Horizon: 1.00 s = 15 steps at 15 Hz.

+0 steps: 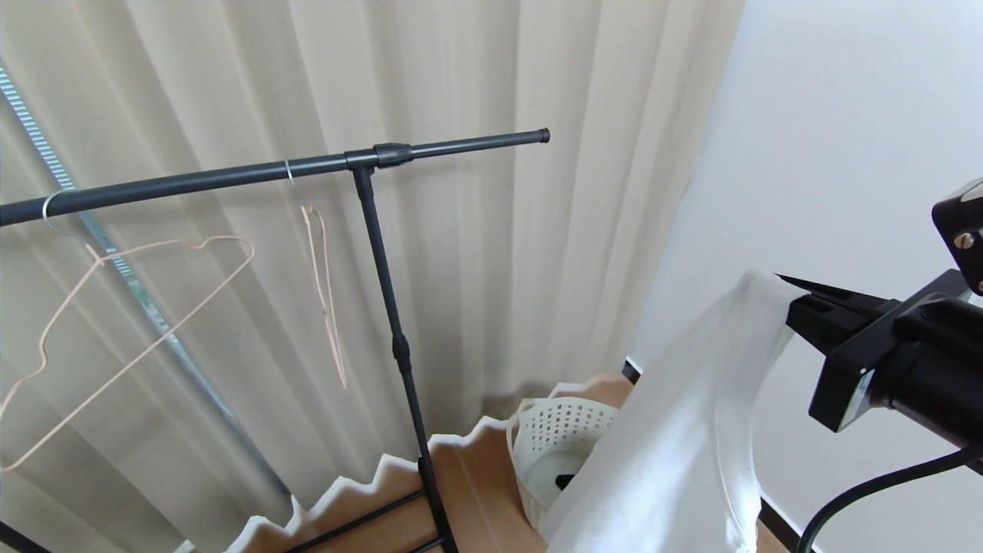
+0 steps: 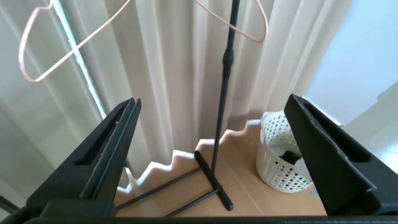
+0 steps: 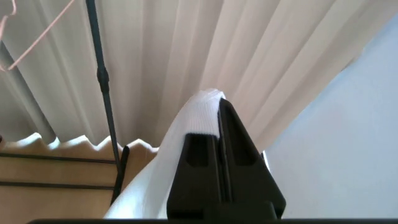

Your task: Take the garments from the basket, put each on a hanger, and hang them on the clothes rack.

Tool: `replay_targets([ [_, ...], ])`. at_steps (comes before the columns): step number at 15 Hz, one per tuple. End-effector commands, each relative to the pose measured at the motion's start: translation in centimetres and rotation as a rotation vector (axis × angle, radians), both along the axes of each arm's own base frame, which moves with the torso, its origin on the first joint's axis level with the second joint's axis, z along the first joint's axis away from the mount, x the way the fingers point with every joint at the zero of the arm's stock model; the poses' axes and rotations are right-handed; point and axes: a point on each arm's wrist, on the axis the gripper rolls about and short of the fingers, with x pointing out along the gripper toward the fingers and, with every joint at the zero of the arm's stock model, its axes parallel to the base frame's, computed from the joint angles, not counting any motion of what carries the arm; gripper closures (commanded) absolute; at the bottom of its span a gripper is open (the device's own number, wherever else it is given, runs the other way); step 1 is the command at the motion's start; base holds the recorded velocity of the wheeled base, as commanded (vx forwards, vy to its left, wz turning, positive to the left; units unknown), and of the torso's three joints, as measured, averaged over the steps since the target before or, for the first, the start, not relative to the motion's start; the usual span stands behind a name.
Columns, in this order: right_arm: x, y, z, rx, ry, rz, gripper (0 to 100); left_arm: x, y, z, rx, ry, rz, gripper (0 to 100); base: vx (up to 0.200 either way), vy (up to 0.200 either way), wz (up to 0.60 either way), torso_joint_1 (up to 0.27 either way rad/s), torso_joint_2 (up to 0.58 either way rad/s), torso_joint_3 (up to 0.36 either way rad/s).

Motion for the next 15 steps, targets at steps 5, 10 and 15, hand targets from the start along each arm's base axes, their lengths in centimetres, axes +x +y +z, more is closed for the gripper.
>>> replay_targets([
  [5, 0.7, -0.1, -0.5, -0.015, 0.018, -0.014, 100, 0.0, 0.0, 0.0, -0.002, -0.002, 0.001, 0, 0.000, 0.000, 0.00, 0.167, -0.37, -0.083],
  [10, 0.9, -0.2, -0.7, -0.023, 0.028, 0.001, 100, 0.0, 0.0, 0.0, 0.000, -0.002, 0.001, 0, 0.000, 0.000, 0.00, 0.168, -0.35, -0.186],
  [15, 1.2, 0.1, -1.5, -0.057, 0.044, 0.000, 100, 0.0, 0.0, 0.0, -0.002, -0.002, 0.001, 0, 0.000, 0.000, 0.00, 0.076, -0.16, -0.083],
])
